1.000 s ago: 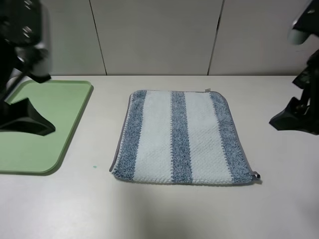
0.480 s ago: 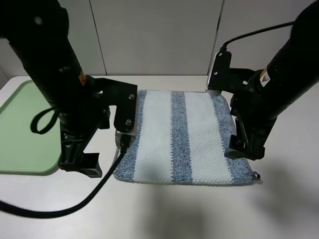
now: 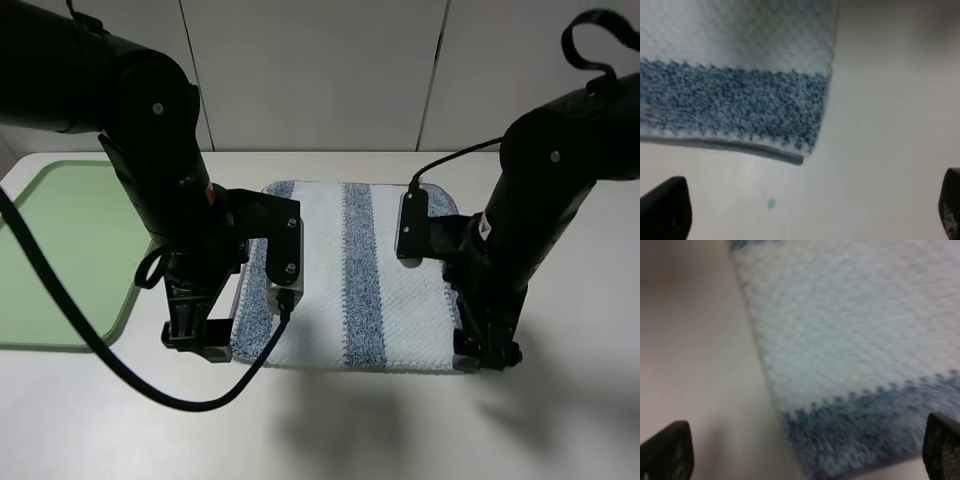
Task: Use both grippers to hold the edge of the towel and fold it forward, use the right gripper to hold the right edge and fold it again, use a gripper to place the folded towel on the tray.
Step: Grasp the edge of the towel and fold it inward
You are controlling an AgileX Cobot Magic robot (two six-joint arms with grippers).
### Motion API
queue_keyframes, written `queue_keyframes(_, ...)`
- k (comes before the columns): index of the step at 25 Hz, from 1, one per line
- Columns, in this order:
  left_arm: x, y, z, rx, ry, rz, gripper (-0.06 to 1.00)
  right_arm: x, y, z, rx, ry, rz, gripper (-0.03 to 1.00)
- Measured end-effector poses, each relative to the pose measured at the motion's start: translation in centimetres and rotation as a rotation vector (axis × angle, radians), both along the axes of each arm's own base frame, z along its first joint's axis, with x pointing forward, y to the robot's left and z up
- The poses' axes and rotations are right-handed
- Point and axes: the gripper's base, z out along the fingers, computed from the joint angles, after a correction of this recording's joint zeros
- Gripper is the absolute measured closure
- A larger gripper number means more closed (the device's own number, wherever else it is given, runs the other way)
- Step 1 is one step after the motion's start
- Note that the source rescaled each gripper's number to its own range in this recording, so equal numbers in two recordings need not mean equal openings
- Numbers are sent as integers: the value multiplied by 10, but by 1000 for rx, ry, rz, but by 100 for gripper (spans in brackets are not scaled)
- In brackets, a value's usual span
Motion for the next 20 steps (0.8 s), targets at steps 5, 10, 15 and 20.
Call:
queue_keyframes(5, 4, -6, -19, -4, 12, 9, -5, -5, -3, -11, 15, -31, 64, -3)
queue_keyframes(10, 8, -9, -37, 13, 34, 12, -5, -11, -8, -21, 20, -51, 123, -3)
queue_keyframes(15, 9, -13, -40, -26, 33, 29, -5, -14, -9, -28, 45, -101, 140, -3)
queue_keyframes(20, 9, -17, -40, -62, 26, -2, -5, -13, -9, -30, 62, -139, 156, -3)
